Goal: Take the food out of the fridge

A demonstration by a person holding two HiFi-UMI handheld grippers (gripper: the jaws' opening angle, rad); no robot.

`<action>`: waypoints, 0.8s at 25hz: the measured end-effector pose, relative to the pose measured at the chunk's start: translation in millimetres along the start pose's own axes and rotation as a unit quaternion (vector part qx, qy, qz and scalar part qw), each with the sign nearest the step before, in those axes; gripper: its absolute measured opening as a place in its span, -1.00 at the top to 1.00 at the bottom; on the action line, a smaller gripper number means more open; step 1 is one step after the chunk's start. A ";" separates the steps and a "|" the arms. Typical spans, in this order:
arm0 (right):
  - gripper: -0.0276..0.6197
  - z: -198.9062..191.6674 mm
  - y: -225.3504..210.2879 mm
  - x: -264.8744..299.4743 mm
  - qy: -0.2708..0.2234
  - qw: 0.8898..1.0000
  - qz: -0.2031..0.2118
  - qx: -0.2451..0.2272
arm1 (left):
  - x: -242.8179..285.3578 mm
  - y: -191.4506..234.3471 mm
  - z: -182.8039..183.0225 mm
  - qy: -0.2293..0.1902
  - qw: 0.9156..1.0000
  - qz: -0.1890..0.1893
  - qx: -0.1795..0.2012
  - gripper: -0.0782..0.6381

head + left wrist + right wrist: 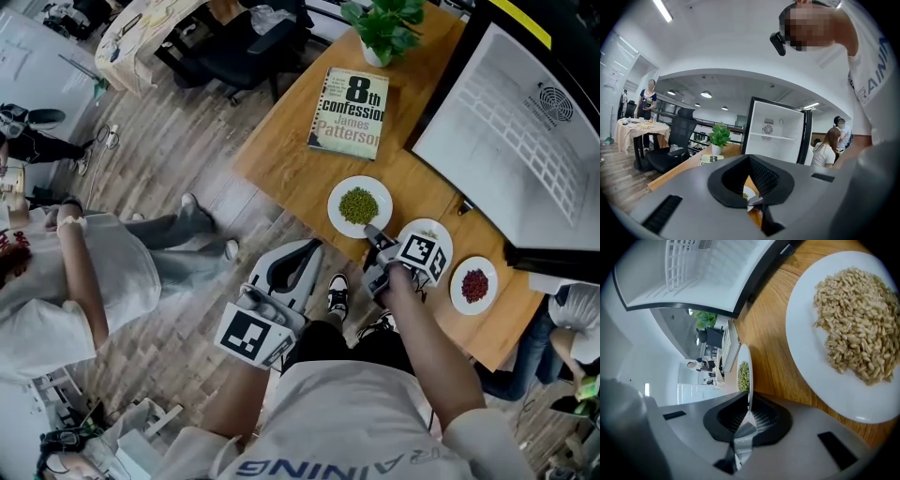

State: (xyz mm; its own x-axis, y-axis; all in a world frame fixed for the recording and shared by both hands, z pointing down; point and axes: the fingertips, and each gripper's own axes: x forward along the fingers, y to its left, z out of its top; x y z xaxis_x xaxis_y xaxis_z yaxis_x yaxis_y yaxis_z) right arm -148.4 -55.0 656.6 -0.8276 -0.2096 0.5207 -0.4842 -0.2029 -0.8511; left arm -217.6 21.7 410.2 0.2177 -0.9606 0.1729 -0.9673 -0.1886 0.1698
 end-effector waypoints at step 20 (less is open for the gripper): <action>0.33 -34.7 -1.1 9.1 0.121 0.932 -0.093 -0.329 | -1.6 7.5 1.7 -0.001 1.000 0.000 -0.006 0.76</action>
State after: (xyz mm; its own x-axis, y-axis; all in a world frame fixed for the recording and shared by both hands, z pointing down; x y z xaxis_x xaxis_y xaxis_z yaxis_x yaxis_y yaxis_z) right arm -165.2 -23.5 660.0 -0.7137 0.0079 0.7005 -0.6291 0.4325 -0.6459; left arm -225.4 21.4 409.5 0.2182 -0.9609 0.1702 -0.9655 -0.1872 0.1810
